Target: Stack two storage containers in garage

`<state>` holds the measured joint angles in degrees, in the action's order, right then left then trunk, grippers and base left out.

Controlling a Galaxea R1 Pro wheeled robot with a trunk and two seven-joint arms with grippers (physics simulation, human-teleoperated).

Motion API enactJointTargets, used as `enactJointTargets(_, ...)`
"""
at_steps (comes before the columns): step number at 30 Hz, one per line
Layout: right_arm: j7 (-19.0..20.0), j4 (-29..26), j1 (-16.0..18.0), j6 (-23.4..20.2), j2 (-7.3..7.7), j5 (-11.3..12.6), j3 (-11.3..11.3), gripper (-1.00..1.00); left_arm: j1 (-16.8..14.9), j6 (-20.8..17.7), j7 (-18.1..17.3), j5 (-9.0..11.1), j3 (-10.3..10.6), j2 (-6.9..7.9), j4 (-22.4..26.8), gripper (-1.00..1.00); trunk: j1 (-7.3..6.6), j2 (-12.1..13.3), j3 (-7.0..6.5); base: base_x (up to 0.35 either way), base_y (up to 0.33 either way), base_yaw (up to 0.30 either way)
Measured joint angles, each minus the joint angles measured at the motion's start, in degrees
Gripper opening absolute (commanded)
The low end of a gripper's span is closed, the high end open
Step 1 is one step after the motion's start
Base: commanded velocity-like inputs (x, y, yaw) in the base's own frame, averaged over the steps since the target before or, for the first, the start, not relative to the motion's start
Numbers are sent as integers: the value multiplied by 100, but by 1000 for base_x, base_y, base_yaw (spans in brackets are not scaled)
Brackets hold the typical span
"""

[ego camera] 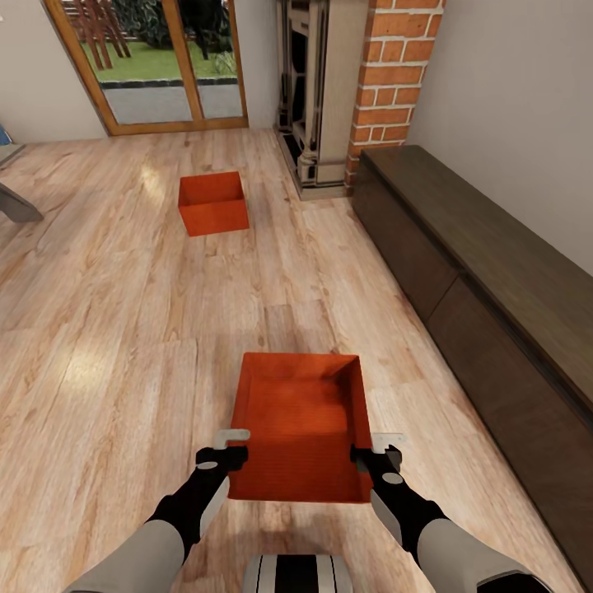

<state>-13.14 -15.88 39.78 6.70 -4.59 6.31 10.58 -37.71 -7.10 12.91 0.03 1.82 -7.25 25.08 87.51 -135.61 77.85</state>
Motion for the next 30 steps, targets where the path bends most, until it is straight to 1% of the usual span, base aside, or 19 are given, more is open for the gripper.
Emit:
enactJointTargets(4, 0, 42, -1, 7, -6, -25, 0, 100, 0, 14, -4, -2, -6, -10, 28, 100, 0, 0, 0, 0, 0, 0)
enactJointTargets(14, 2, 84, -2, 30, -9, -49, 0, 100, 0, 19, -16, 2, -10, 16, 30, 100, 0, 0, 0, 0, 0, 0)
enactJointTargets(19, 8, 80, 0, -19, -10, -2, 0, 100, 0, 17, -26, 5, -26, 23, 30, 100, 0, 0, 0, 0, 0, -5)
enactJointTargets(24, -27, 72, -1, -54, -9, 10, -23, 100, -1, 18, -27, 5, -37, 21, 29, 100, 0, 0, 1, 0, 0, -105)
enactJointTargets(30, -20, 76, 0, -25, -3, 12, -34, 100, 0, 20, -27, 5, -40, 24, 30, 100, 0, 0, 2, 0, 0, -23)
